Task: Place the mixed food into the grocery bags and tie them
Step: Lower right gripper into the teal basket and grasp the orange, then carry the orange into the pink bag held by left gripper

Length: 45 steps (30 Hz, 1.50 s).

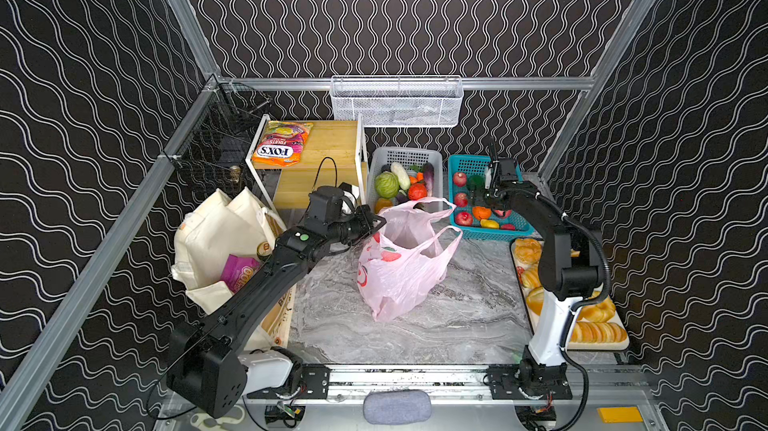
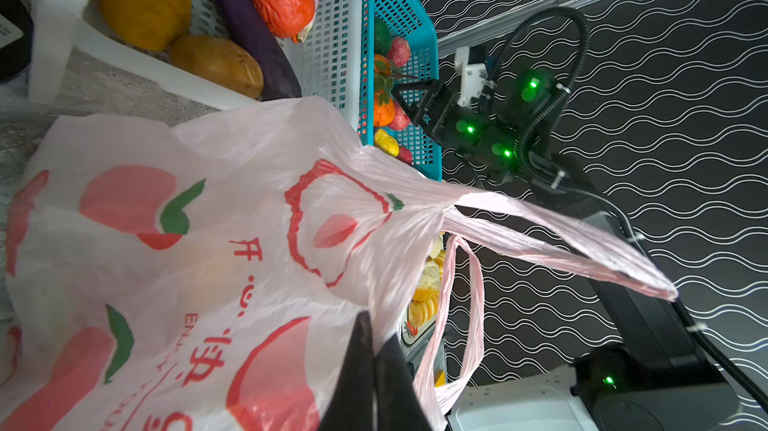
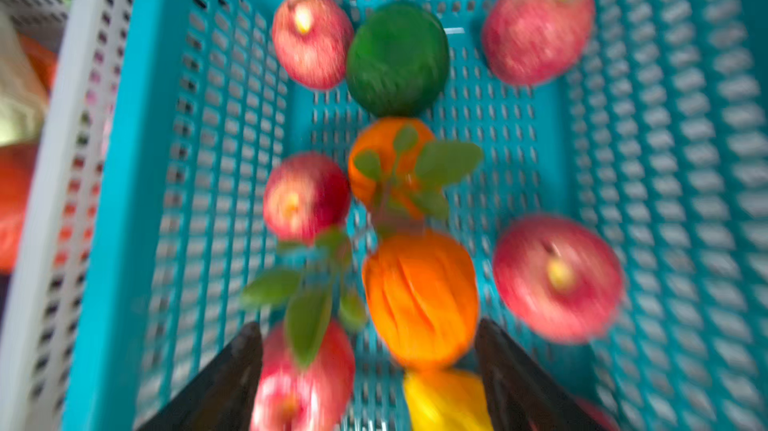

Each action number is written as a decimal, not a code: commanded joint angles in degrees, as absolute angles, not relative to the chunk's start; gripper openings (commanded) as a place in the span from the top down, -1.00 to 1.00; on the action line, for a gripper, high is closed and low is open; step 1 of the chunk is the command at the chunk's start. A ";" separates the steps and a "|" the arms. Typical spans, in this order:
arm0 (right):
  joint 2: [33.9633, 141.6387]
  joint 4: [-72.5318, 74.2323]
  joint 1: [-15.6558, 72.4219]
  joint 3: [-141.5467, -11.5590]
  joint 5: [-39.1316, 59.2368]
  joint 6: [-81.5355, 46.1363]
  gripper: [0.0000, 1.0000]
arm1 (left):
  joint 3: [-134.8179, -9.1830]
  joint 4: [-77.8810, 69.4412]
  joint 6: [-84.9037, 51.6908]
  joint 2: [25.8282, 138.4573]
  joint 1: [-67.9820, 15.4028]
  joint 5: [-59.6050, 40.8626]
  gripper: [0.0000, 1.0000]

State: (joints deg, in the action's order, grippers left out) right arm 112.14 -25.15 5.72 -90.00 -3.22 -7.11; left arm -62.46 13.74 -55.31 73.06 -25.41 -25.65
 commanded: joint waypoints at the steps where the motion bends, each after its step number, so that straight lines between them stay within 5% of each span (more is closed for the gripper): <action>1: 106.30 -24.96 5.41 -85.91 -6.52 -9.46 -0.74 | -62.98 13.80 -54.23 73.29 -25.31 -25.00 1.00; 5: 103.51 -27.94 3.70 -81.72 -2.94 -10.31 -0.75 | -63.28 13.56 -54.14 73.98 -25.26 -25.42 1.00; 15: 110.59 -29.41 0.00 -83.13 6.84 -9.16 -0.37 | -62.86 12.92 -54.45 74.29 -25.30 -25.53 1.00; 26: 123.05 -27.72 0.00 -95.93 4.54 -11.42 -0.58 | -62.76 13.94 -54.24 73.58 -25.23 -24.72 1.00; 31: 127.52 -29.43 0.00 -100.80 5.54 -11.90 -0.43 | -62.87 14.01 -54.24 73.72 -25.30 -24.74 1.00; 36: 121.96 -23.09 -0.05 -94.35 4.27 -10.54 -0.17 | -62.89 14.67 -54.05 73.41 -25.23 -24.04 1.00; 45: 111.37 -29.62 -1.86 -87.44 5.00 -10.71 -0.22 | -63.37 14.51 -53.87 74.29 -25.22 -24.42 1.00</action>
State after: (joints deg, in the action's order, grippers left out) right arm 113.32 -26.74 -1.06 -88.51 4.80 -10.83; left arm -62.89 14.81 -55.09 74.04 -25.39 -24.43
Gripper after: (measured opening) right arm 0.610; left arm 0.049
